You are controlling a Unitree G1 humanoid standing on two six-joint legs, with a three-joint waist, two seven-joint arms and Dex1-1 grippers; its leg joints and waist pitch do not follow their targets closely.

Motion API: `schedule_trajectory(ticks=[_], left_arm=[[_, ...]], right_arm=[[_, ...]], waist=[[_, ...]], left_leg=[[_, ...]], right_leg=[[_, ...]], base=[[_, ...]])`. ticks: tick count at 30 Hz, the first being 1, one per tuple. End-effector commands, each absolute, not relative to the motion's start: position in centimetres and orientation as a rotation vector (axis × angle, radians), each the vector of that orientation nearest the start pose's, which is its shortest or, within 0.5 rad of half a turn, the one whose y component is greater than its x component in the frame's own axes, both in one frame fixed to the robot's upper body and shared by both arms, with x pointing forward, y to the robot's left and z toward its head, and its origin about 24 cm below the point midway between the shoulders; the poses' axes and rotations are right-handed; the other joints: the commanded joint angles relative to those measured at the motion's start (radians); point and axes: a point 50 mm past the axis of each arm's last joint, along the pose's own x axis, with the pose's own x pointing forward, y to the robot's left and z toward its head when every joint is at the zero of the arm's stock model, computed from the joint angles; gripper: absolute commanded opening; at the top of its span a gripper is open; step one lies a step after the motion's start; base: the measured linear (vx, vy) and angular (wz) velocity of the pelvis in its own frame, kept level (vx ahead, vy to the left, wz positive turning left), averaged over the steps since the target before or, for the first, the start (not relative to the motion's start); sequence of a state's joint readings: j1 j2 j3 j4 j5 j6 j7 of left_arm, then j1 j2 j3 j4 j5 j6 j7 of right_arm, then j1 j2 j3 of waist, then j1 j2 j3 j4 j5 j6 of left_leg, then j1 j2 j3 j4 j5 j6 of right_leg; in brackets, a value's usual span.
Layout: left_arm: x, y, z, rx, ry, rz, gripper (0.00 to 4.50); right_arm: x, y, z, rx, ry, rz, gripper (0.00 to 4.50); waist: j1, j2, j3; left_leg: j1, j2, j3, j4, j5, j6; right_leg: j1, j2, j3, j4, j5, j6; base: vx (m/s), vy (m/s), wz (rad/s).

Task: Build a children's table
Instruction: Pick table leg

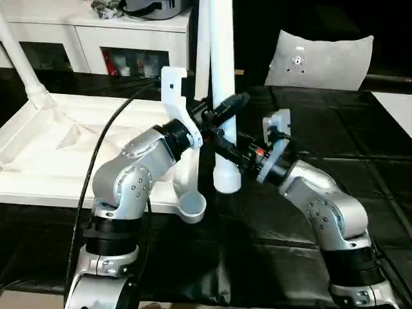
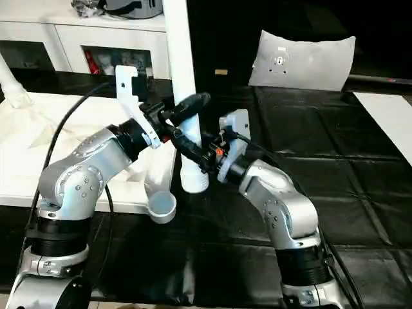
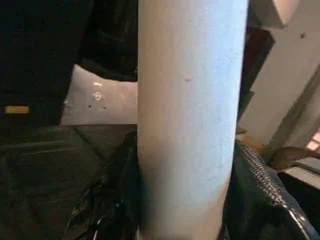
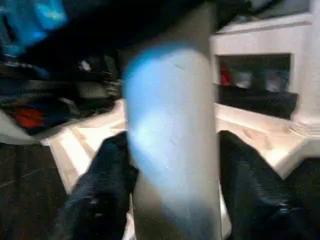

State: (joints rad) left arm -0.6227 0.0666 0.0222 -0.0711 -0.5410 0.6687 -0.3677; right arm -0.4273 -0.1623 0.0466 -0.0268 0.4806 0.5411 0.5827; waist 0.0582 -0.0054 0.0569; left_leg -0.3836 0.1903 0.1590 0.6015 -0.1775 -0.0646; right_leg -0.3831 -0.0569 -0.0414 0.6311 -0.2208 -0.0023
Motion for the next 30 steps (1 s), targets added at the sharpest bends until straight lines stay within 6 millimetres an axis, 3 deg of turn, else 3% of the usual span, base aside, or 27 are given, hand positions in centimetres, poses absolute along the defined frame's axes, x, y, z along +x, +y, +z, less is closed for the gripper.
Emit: schedule_trajectory(ticks=[1, 3, 5, 7, 8, 9, 11, 12, 14, 17, 23, 30], left_arm=[[32.2, 7.9, 19.2, -0.322, -0.07, -0.781, 1.84], [32.3, 8.0, 19.3, -0.318, -0.072, -0.775, 1.83], [32.4, 8.1, 19.3, -0.313, -0.075, -0.768, 1.83], [32.4, 8.2, 19.3, -0.312, -0.075, -0.765, 1.83], [32.4, 8.3, 19.3, -0.306, -0.074, -0.763, 1.83], [32.4, 8.3, 19.3, -0.306, -0.074, -0.763, 1.83], [32.5, 8.4, 19.3, -0.295, -0.071, -0.763, 1.83], [32.5, 8.5, 19.3, -0.276, -0.068, -0.775, 1.83], [32.5, 8.5, 19.3, -0.263, -0.065, -0.785, 1.83], [32.2, 8.3, 19.5, -0.235, -0.06, -0.823, 1.83], [32.4, 8.3, 19.8, -0.221, -0.059, -0.842, 1.83], [32.4, 8.4, 19.9, -0.184, -0.03, -0.895, 1.83]], right_arm=[[30.8, -11.7, 11.8, 0.292, 0.115, 0.781, 2.9], [30.8, -12.0, 11.8, 0.304, 0.119, 0.767, 3.01], [30.9, -12.3, 11.9, 0.289, 0.12, 0.739, 3.3], [30.9, -12.4, 11.9, 0.277, 0.124, 0.735, 3.44], [31.0, -12.6, 11.9, 0.228, 0.126, 0.716, 3.44], [31.0, -12.6, 11.9, 0.228, 0.126, 0.716, 3.65], [31.1, -13.1, 12.0, 0.18, 0.128, 0.695, 3.75], [31.2, -13.9, 12.3, 0.153, 0.127, 0.69, 3.83], [31.2, -14.4, 12.5, 0.139, 0.126, 0.689, 3.99], [31.0, -15.0, 13.0, 0.127, 0.153, 0.764, 4.32], [30.2, -14.8, 13.5, 0.102, 0.187, 0.888, 4.33], [30.2, -14.6, 13.6, 0.08, 0.176, 0.892, 4.33]], waist=[[-0.002, -0.008, -0.069], [-0.001, -0.009, -0.069], [0.0, -0.004, -0.07], [0.0, -0.007, -0.069], [0.001, 0.004, -0.069], [-0.001, -0.002, -0.069], [0.0, -0.002, -0.069], [0.0, -0.01, -0.069], [0.003, -0.007, -0.069], [0.002, -0.01, -0.069], [0.005, -0.01, -0.07], [0.005, -0.01, -0.069]], left_leg=[[0.014, 0.027, 0.001, -0.063, -0.085, 0.003], [0.014, 0.028, 0.002, -0.062, -0.081, 0.005], [0.013, 0.027, 0.002, -0.061, -0.077, 0.004], [0.014, 0.027, 0.002, -0.062, -0.081, 0.001], [0.015, 0.027, 0.001, -0.062, -0.086, -0.003], [0.015, 0.027, 0.002, -0.062, -0.091, -0.006], [0.014, 0.027, 0.001, -0.062, -0.088, -0.009], [0.015, 0.027, 0.002, -0.063, -0.091, -0.009], [0.015, 0.026, 0.002, -0.061, -0.091, -0.01], [0.013, 0.025, 0.003, -0.06, -0.089, 0.001], [0.013, 0.027, 0.005, -0.056, -0.072, 0.024], [0.016, 0.028, 0.006, -0.058, -0.085, 0.018]], right_leg=[[0.052, -0.062, 0.042, -0.072, -0.03, -0.186], [0.051, -0.064, 0.042, -0.071, -0.018, -0.188], [0.052, -0.064, 0.042, -0.069, -0.01, -0.191], [0.051, -0.064, 0.042, -0.071, -0.017, -0.191], [0.05, -0.064, 0.042, -0.071, -0.021, -0.192], [0.051, -0.062, 0.041, -0.073, -0.025, -0.188], [0.052, -0.062, 0.042, -0.072, -0.02, -0.187], [0.053, -0.062, 0.042, -0.074, -0.024, -0.185], [0.053, -0.063, 0.042, -0.073, -0.029, -0.183], [0.054, -0.061, 0.042, -0.072, -0.025, -0.183], [0.053, -0.064, 0.041, -0.07, -0.006, -0.207], [0.05, -0.064, 0.04, -0.071, -0.045, -0.21]], base=[[0.0, 0.0, 0.0], [0.0, 0.0, 0.0], [0.0, 0.0, 0.0], [0.0, 0.0, 0.0], [0.0, 0.0, 0.0], [0.0, 0.0, 0.0], [0.0, 0.0, 0.0], [0.0, 0.0, 0.0], [0.0, 0.0, 0.0], [0.0, 0.0, 0.0], [0.0, 0.0, 0.0], [0.0, 0.0, 0.0]])
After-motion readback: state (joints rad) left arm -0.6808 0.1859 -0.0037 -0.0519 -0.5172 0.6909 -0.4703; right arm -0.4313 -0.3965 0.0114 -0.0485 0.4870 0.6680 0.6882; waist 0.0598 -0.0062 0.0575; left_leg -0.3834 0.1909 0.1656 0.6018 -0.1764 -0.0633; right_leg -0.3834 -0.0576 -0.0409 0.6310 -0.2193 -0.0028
